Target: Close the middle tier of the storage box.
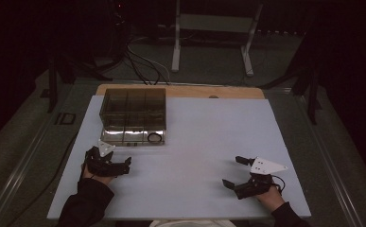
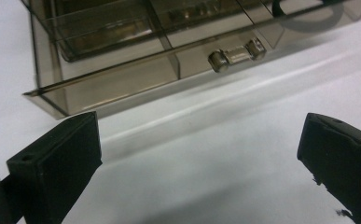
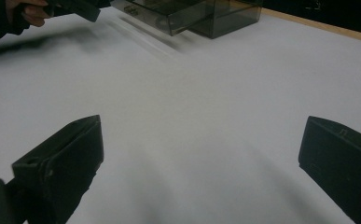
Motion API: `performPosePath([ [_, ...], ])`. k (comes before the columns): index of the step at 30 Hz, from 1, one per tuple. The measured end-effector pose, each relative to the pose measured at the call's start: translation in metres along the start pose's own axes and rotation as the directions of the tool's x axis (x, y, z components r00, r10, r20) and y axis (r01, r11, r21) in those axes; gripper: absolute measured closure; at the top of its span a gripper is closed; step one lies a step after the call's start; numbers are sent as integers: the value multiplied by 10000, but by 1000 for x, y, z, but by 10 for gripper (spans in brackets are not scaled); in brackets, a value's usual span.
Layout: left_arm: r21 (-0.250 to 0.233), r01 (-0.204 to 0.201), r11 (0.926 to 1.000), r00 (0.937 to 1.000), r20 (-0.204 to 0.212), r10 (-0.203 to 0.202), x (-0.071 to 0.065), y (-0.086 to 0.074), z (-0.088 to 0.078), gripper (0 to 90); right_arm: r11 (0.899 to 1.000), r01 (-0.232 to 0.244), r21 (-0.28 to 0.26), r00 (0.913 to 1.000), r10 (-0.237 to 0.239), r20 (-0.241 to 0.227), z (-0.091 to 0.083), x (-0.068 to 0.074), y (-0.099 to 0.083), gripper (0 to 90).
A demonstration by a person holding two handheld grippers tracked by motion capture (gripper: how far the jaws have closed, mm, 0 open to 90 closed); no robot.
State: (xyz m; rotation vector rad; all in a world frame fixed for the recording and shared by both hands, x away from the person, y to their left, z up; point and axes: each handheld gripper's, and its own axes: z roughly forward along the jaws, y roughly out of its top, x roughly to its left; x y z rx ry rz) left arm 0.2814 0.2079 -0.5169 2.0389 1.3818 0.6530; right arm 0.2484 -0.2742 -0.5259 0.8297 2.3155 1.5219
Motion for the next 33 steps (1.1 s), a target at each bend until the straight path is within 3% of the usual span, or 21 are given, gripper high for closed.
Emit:
performPosePath([
  [5,38,-111,9999,9999,91,110,-5,-1,3,25,10000,-3,11,10000,3,2,0,0,0,0],
  [14,59,-480,9988,9986,-231,482,-6,0,5,76,10000,-25,38,10000,25,15,1,-1,-1,0],
  [21,90,-912,9958,9944,-532,916,-9,-1,5,186,10000,16,27,10000,-16,29,1,0,0,0],
  [33,-189,-1075,9940,9913,-790,1056,-8,-1,5,601,10000,19,31,10000,-19,62,1,0,0,0],
])
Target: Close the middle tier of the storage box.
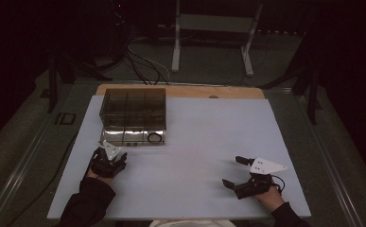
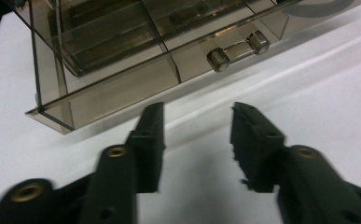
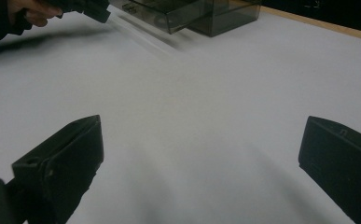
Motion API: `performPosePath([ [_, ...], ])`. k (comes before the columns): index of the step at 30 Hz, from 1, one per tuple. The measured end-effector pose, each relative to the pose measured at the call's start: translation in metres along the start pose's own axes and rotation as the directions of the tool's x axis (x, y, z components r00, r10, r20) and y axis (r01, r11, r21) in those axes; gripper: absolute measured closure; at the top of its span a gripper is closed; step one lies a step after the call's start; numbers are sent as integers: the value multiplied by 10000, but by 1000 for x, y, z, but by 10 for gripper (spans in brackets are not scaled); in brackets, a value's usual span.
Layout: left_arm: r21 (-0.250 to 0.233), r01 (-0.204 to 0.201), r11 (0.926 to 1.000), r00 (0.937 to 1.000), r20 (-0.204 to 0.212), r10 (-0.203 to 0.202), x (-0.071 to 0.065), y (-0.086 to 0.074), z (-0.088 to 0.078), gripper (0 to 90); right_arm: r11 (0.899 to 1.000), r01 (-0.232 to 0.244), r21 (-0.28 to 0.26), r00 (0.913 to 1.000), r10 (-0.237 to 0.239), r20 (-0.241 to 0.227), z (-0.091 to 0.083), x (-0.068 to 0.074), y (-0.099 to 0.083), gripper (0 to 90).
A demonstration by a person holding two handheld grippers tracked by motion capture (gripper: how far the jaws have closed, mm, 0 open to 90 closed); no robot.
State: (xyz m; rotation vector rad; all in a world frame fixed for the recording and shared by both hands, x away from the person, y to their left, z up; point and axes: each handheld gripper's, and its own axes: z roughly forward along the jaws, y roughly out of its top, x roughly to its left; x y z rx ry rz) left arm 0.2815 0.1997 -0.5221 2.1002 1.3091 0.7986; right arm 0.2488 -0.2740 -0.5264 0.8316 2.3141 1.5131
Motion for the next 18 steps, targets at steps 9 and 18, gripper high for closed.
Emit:
performPosePath([
  [9,-66,62,10000,9991,421,-59,2,2,3,796,10000,17,-5,10000,-17,19,0,0,0,0],
  [18,-145,-13,9999,9984,562,21,3,5,6,900,10000,24,1,10000,-24,20,0,0,0,0],
])
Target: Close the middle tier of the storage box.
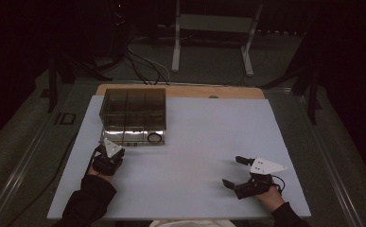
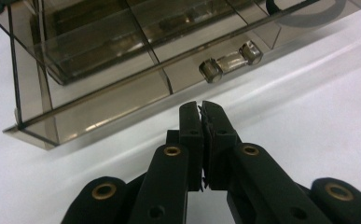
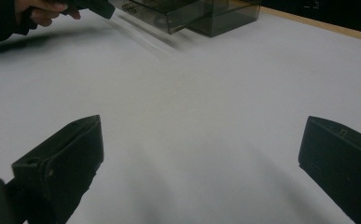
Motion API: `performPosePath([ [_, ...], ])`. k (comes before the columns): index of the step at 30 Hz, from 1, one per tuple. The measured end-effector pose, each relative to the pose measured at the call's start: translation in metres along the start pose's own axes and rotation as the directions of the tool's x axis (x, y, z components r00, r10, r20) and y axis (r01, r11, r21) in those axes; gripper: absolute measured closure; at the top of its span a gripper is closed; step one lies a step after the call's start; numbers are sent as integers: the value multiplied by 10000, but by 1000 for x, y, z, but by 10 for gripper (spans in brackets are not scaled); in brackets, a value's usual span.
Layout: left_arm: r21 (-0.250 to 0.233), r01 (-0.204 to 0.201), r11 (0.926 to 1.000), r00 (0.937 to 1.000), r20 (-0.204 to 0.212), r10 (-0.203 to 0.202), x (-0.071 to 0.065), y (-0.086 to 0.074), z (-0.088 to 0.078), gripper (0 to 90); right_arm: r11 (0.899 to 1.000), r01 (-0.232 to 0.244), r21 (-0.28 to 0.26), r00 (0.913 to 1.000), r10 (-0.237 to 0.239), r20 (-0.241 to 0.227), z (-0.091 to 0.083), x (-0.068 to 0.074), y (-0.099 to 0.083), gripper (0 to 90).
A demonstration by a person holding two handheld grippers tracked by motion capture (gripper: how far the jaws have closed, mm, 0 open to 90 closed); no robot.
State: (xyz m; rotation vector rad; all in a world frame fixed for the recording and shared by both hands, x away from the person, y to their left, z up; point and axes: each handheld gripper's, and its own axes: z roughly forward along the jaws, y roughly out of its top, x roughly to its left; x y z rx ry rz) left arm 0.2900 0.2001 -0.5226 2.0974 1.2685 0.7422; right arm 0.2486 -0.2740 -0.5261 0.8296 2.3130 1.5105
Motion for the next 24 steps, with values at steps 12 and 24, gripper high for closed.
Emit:
performPosePath([
  [12,-275,-16,9996,9998,-201,10,3,5,5,900,10000,-5,-1,10000,5,-14,0,0,0,0],
  [24,-144,-329,9994,9992,-226,325,0,8,13,900,10000,-20,-13,10000,20,-22,0,0,0,0],
])
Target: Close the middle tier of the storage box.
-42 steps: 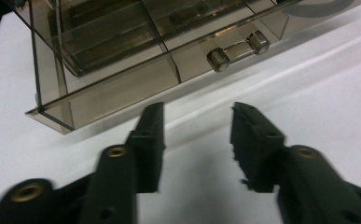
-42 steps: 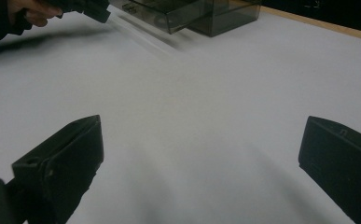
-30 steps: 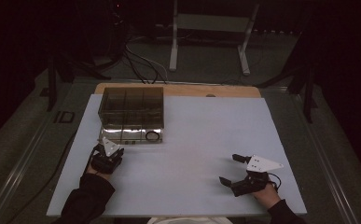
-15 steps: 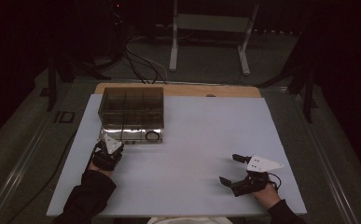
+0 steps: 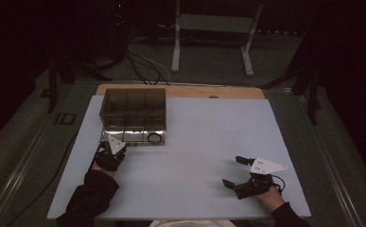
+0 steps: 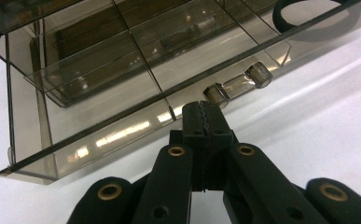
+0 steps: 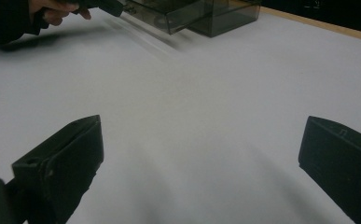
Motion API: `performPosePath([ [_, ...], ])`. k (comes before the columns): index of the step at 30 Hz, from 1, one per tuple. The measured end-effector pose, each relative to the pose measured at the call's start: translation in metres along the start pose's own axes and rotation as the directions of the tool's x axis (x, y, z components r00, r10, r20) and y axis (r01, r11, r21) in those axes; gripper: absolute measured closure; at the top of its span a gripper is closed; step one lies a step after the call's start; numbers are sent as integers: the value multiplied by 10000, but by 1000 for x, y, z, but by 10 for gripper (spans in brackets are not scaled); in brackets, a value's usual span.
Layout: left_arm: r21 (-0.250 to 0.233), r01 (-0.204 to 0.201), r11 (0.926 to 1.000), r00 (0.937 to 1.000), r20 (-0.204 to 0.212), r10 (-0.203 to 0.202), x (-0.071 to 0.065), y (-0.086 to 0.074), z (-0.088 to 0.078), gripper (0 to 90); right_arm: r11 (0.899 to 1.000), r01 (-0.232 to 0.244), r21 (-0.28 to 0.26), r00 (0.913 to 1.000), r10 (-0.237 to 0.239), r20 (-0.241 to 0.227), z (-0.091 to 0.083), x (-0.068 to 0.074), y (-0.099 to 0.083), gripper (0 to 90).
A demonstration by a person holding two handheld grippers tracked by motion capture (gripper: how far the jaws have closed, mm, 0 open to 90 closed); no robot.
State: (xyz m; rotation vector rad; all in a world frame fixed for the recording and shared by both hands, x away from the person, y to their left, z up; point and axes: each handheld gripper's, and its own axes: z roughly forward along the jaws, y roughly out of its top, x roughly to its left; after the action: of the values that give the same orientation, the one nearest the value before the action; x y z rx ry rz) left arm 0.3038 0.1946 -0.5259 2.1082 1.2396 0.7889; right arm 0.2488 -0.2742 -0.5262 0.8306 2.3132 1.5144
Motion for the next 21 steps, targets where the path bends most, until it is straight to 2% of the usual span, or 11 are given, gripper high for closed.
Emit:
performPosePath([
  [21,25,-41,10000,9999,-96,41,0,3,4,900,10000,-46,-7,10000,46,-6,0,-1,0,0],
])
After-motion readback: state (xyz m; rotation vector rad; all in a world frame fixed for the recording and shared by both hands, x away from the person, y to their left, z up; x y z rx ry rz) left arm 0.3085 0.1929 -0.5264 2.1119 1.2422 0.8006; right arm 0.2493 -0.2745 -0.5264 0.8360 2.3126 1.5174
